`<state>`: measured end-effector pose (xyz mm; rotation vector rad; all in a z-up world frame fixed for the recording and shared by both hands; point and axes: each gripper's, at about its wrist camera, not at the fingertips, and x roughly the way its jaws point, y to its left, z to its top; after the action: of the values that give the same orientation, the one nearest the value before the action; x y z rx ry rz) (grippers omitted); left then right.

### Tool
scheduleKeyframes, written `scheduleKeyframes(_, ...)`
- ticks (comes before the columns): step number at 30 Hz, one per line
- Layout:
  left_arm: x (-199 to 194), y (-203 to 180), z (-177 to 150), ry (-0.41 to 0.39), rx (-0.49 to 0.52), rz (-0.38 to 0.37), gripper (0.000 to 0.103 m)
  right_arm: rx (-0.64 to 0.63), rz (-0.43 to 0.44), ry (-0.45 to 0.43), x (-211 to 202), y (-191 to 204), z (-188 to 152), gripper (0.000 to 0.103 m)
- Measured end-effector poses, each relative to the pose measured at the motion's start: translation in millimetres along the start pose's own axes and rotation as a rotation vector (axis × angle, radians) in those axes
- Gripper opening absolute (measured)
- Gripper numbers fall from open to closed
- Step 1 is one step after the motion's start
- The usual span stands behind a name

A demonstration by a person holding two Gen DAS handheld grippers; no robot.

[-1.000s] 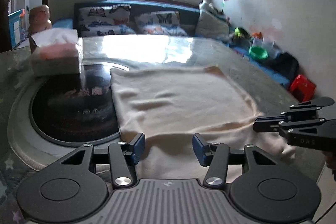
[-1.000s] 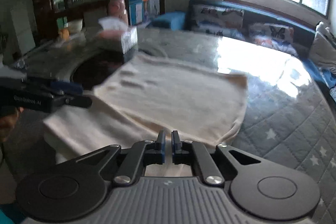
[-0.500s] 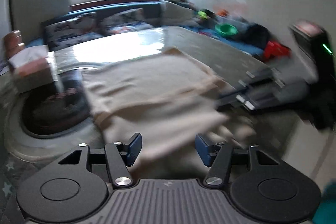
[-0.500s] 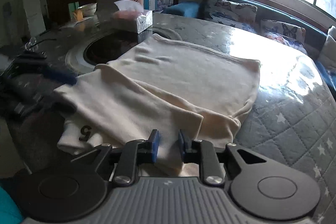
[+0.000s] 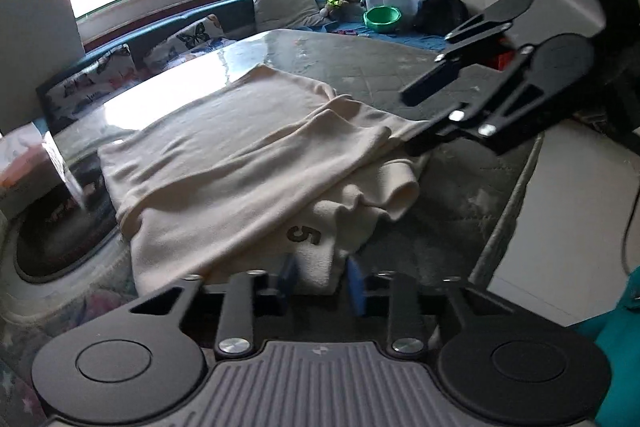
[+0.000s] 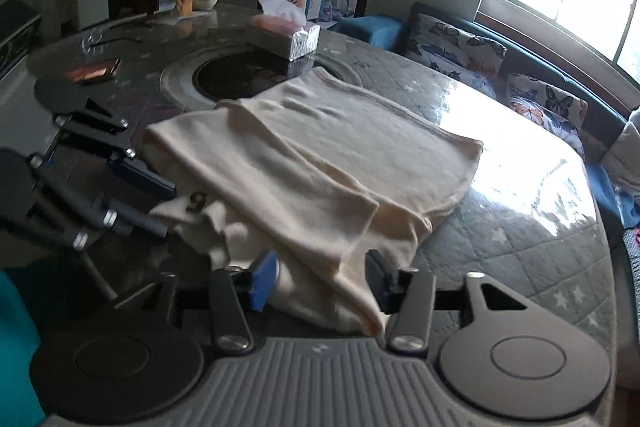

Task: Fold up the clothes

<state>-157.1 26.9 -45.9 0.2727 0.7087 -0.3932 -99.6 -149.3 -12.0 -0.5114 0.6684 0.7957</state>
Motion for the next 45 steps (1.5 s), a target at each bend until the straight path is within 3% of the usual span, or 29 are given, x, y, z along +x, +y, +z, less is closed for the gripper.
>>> scheduleKeyframes(2,-1.6,5.3,3.0,-0.003,-0.022,-0.007,0.013,-0.036,0.009,0.009,-2.8,3.3,-4.8,0.053)
scheduleKeyframes(4,-4.1,12.0,8.1,-0.015,-0.046,-0.008,0.011,-0.073,0.008,0.014,-4.1,7.6,-9.1,0.058)
scheduleKeyframes(9,-2.7,31.1,23.7,-0.04,-0.108,-0.012,0.007,-0.203,0.009,-0.003,-0.6,22.6,-18.5,0.06)
scheduleKeyframes(16,5.9,54.6,43.0,-0.05,-0.173,-0.035,0.006,-0.322,0.007,-0.055,13.1,37.5,-21.1,0.06)
scheduleKeyframes(19,5.7,62.6,43.8,-0.048,-0.195,-0.066,0.006,-0.319,0.027,-0.083,17.8,36.8,-16.2,0.052)
scheduleKeyframes(21,0.3,63.2,40.9,-0.047,-0.189,-0.075,0.014,-0.309,0.047,-0.097,20.3,35.2,-12.7,0.029)
scheduleKeyframes(22,-4.6,60.9,38.5,-0.056,-0.174,-0.074,0.018,-0.284,0.06,-0.099,20.4,31.0,-9.9,0.023)
scheduleKeyframes(24,-15.4,52.5,32.4,-0.074,-0.134,-0.082,0.044,-0.221,0.089,-0.099,20.1,20.7,-3.7,0.009)
scheduleKeyframes(26,-23.6,40.1,25.4,-0.083,-0.083,-0.083,0.058,-0.158,0.117,-0.1,19.6,10.4,2.5,0.006)
scheduleKeyframes(30,-22.7,11.6,16.8,-0.096,0.051,-0.047,0.067,-0.031,0.173,-0.1,18.8,-10.1,14.9,0.005)
scheduleKeyframes(35,-2.6,-4.5,18.5,-0.096,0.096,-0.016,0.067,0.055,0.212,-0.103,19.8,-25.7,24.5,0.005)
scheduleKeyframes(37,6.1,-5.6,19.2,-0.095,0.109,0.022,0.062,0.067,0.218,-0.106,20.8,-28.6,26.5,0.005)
scheduleKeyframes(39,12.1,-0.9,21.1,-0.087,0.09,0.026,0.034,0.079,0.224,-0.108,21.8,-31.6,28.4,0.005)
scheduleKeyframes(41,15.3,7.3,23.9,-0.08,0.057,0.014,0.02,0.067,0.221,-0.104,21.5,-29.1,27.1,0.006)
scheduleKeyframes(43,15.7,15.3,26.8,-0.081,0.027,0.013,0.016,0.06,0.226,-0.095,21.2,-27.5,24.7,0.013)
scheduleKeyframes(45,15.0,22.8,30.7,-0.085,0.0,0.004,0.015,0.035,0.225,-0.094,19.2,-25.7,20.5,0.033)
